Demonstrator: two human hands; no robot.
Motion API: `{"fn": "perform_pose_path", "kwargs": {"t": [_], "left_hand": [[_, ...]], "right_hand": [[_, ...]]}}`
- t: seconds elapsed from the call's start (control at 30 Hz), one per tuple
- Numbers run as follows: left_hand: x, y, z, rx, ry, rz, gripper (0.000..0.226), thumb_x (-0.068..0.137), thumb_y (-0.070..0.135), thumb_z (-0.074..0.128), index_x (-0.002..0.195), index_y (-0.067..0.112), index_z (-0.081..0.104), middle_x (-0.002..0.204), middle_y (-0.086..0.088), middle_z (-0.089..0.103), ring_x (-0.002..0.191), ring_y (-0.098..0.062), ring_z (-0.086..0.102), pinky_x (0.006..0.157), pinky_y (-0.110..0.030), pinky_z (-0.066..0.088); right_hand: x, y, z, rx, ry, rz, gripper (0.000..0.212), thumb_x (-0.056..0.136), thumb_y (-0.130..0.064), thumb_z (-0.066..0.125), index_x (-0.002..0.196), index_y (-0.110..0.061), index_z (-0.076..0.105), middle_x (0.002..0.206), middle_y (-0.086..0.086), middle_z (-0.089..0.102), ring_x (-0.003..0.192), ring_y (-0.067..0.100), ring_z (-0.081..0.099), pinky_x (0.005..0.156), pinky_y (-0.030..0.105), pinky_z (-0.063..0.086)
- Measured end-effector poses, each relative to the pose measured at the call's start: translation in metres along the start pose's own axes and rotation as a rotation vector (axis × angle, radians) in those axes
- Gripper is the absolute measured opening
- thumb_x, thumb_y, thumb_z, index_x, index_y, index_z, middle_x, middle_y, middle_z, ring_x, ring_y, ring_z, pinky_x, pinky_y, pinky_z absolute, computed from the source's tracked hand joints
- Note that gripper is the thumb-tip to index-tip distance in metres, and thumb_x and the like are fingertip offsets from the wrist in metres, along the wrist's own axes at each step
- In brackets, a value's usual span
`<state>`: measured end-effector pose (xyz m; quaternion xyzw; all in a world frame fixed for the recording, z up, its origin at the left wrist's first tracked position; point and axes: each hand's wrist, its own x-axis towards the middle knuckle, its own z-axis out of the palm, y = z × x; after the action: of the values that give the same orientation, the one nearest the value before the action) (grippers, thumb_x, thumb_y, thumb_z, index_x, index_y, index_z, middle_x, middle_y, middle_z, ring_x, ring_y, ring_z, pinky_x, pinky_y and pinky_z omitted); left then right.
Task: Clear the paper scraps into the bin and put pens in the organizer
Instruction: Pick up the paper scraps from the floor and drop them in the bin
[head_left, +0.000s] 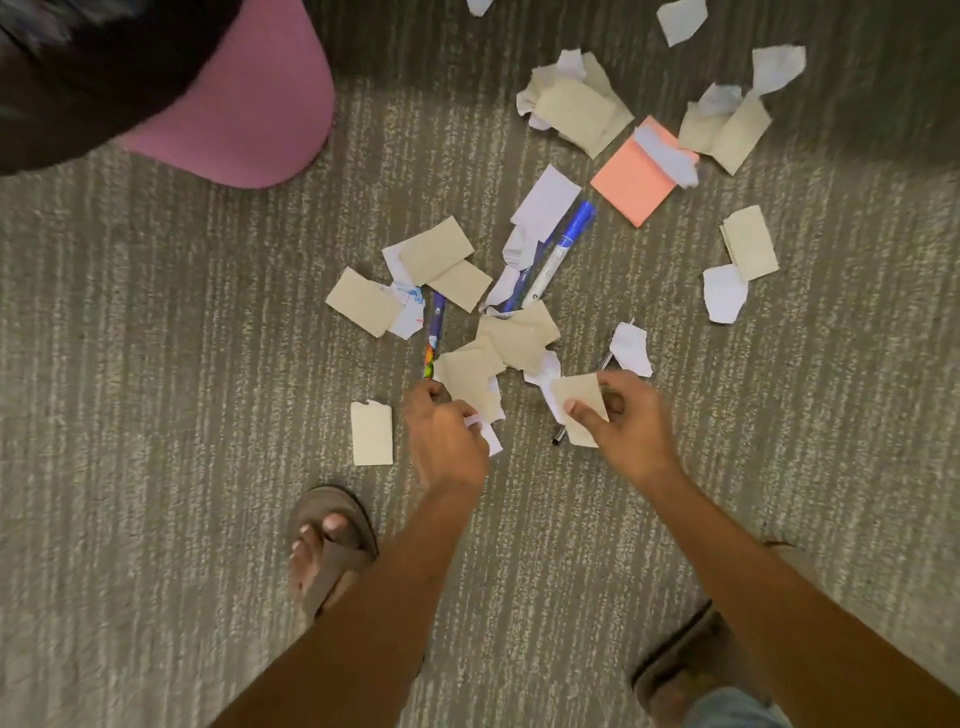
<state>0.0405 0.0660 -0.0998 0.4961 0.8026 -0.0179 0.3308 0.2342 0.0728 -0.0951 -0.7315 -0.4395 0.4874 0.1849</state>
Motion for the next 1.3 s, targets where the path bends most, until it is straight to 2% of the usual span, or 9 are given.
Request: {"fn": "perform_pose_path", "kwargs": {"t": [0.17, 0.4, 0.53, 0.67, 0.8, 0.9, 1.0, 1.17, 1.3], "left_hand": [[-0.003, 0.008, 0.006, -0.109, 0.006, -0.121, 0.017, 0.075, -0.001, 0.069, 0.09, 0.007, 0.073, 0.104, -0.013, 0.065, 0.088, -0.031, 0.063, 0.069, -0.034, 0.047], [-0.025, 0.003, -0.01, -0.338, 0.106, -0.204, 0.024, 0.076, -0.001, 0.07, 0.089, 0.012, 0.054, 0.078, -0.001, 0.059, 0.068, -0.021, 0.049, 0.059, -0.031, 0.03], [-0.025, 0.001, -0.027, -0.427, 0.072, -0.18, 0.022, 0.078, 0.005, 0.072, 0.098, 0.009, 0.065, 0.09, -0.005, 0.068, 0.076, -0.018, 0.049, 0.067, -0.028, 0.037], [-0.002, 0.001, -0.045, -0.317, -0.037, 0.003, 0.018, 0.082, 0.007, 0.07, 0.099, 0.003, 0.072, 0.101, -0.012, 0.071, 0.092, -0.029, 0.064, 0.077, -0.029, 0.044], [0.029, 0.008, -0.055, -0.088, -0.172, 0.214, 0.015, 0.082, 0.001, 0.068, 0.097, 0.001, 0.071, 0.131, -0.01, 0.045, 0.1, -0.028, 0.061, 0.088, -0.032, 0.048], [0.044, 0.013, -0.054, 0.115, -0.297, 0.299, 0.022, 0.079, -0.001, 0.069, 0.101, 0.004, 0.072, 0.145, -0.006, 0.032, 0.097, -0.03, 0.063, 0.089, -0.034, 0.051], [0.048, 0.017, -0.05, 0.242, -0.318, 0.356, 0.024, 0.079, -0.003, 0.068, 0.102, 0.004, 0.069, 0.133, -0.01, 0.043, 0.094, -0.036, 0.063, 0.081, -0.042, 0.053], [0.044, 0.013, -0.047, 0.259, -0.131, 0.367, 0.028, 0.078, 0.0, 0.068, 0.102, 0.013, 0.07, 0.108, -0.007, 0.061, 0.096, -0.03, 0.062, 0.069, -0.036, 0.049], [0.039, 0.007, -0.048, 0.292, -0.001, 0.418, 0.02, 0.075, 0.006, 0.073, 0.093, 0.014, 0.071, 0.099, -0.005, 0.07, 0.107, -0.027, 0.055, 0.078, -0.036, 0.045]], "right_hand": [[0.024, -0.021, 0.028, -0.249, -0.034, -0.186, 0.033, 0.078, -0.007, 0.078, 0.11, -0.003, 0.069, 0.129, 0.012, 0.057, 0.101, 0.023, 0.062, 0.083, 0.029, 0.053], [0.023, -0.026, 0.045, -0.397, 0.065, -0.135, 0.024, 0.083, -0.008, 0.073, 0.106, -0.004, 0.068, 0.099, 0.016, 0.069, 0.092, 0.03, 0.062, 0.078, 0.028, 0.043], [0.001, -0.026, 0.034, -0.284, 0.082, -0.074, 0.019, 0.081, -0.01, 0.076, 0.093, -0.015, 0.064, 0.083, 0.002, 0.064, 0.08, 0.021, 0.059, 0.07, 0.026, 0.044], [-0.025, -0.023, 0.015, -0.116, 0.057, 0.063, 0.028, 0.081, -0.004, 0.075, 0.103, -0.018, 0.064, 0.089, -0.002, 0.066, 0.082, 0.012, 0.063, 0.077, 0.033, 0.058], [-0.029, -0.024, 0.001, -0.071, 0.051, 0.026, 0.025, 0.083, -0.006, 0.074, 0.105, -0.015, 0.069, 0.098, 0.004, 0.069, 0.087, 0.019, 0.069, 0.078, 0.042, 0.061], [-0.008, -0.036, 0.008, -0.113, 0.035, -0.093, 0.028, 0.082, -0.011, 0.077, 0.109, -0.01, 0.07, 0.112, 0.0, 0.06, 0.088, 0.013, 0.067, 0.076, 0.023, 0.06], [0.017, -0.043, 0.028, -0.177, 0.014, -0.138, 0.028, 0.08, -0.012, 0.078, 0.106, -0.004, 0.071, 0.13, 0.006, 0.052, 0.091, 0.017, 0.064, 0.074, 0.013, 0.053], [0.034, -0.043, 0.056, -0.305, 0.023, -0.159, 0.019, 0.084, -0.018, 0.075, 0.098, -0.007, 0.07, 0.147, 0.006, 0.042, 0.103, 0.018, 0.058, 0.086, 0.028, 0.052], [0.039, -0.044, 0.065, -0.483, 0.07, -0.132, 0.026, 0.087, -0.018, 0.071, 0.111, -0.007, 0.067, 0.149, 0.003, 0.043, 0.122, 0.029, 0.054, 0.095, 0.043, 0.051]]}}
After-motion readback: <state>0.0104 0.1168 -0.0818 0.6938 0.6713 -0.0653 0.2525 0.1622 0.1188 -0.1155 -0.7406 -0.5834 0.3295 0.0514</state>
